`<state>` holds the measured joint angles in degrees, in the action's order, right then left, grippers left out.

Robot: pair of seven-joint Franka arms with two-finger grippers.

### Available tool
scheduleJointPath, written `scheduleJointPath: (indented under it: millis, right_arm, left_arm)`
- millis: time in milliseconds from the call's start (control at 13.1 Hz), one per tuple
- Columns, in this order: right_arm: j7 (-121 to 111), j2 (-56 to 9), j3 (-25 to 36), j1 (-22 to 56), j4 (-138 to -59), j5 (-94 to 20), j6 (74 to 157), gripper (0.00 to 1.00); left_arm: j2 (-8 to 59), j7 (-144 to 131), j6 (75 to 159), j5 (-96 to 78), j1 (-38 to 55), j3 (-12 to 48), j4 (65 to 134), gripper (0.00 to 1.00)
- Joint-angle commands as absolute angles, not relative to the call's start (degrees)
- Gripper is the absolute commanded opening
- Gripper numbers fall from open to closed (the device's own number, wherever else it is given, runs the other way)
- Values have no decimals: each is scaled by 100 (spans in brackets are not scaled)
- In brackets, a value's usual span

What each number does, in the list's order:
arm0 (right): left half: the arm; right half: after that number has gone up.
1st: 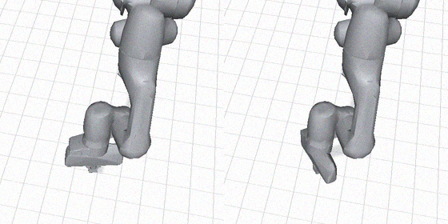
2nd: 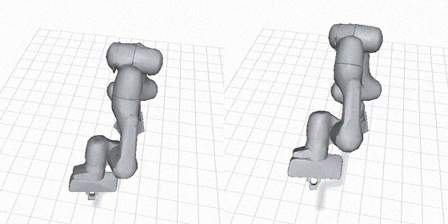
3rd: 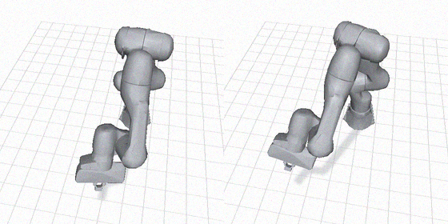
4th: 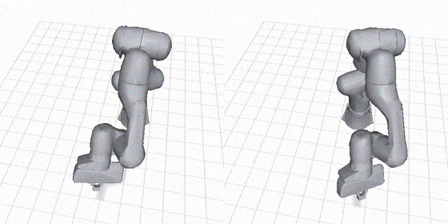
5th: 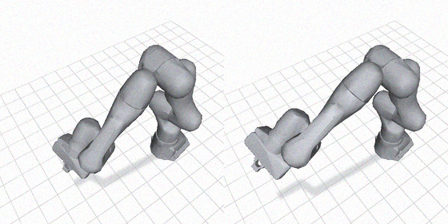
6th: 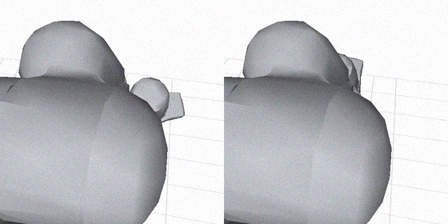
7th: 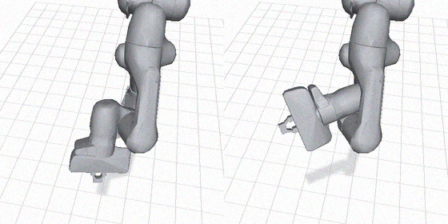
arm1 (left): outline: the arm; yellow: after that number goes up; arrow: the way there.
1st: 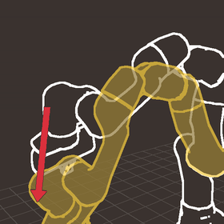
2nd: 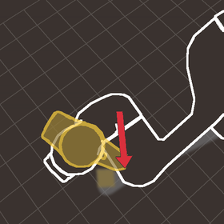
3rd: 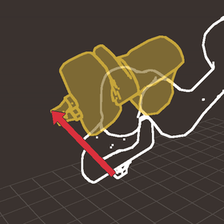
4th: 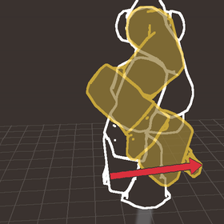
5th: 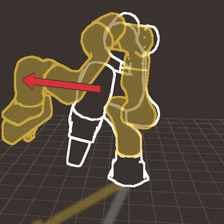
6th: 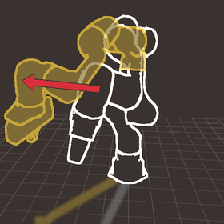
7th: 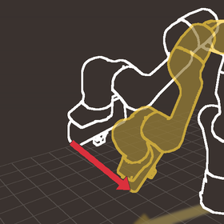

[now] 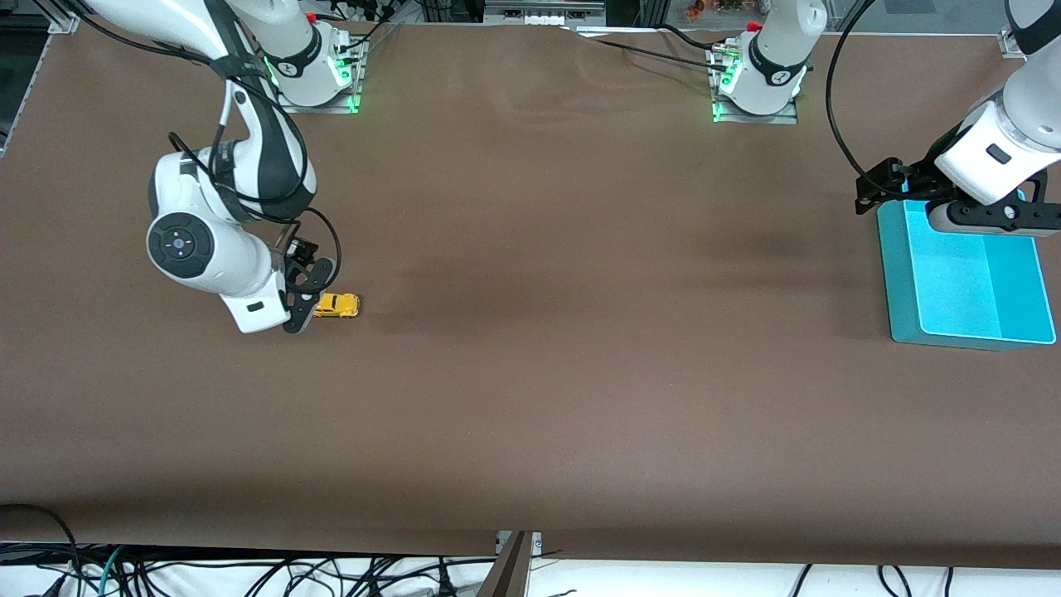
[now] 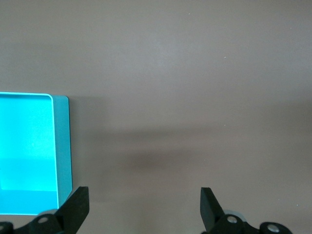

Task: Wind and store yellow beetle car
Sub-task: 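Lower the right gripper and close it on the yellow car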

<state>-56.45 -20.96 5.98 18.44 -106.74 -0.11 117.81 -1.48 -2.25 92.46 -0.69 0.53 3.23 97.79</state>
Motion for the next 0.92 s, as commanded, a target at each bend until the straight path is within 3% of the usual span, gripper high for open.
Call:
scheduleJointPath:
  millis: [0, 383, 842]
  right_arm:
    - [-6265, -1916, 580, 1819, -11371, 9, 12618, 100]
    - [-7057, -2012, 580, 1819, -12216, 9, 14244, 99]
    - [-7506, -2338, 571, 1819, -12453, 9, 15116, 93]
  left_arm:
    - [-105, -290, 9141, -97, 26, 352, 9650, 100]
    - [-105, -290, 9141, -97, 26, 352, 9650, 100]
    - [-105, -281, 9141, -97, 26, 360, 9650, 100]
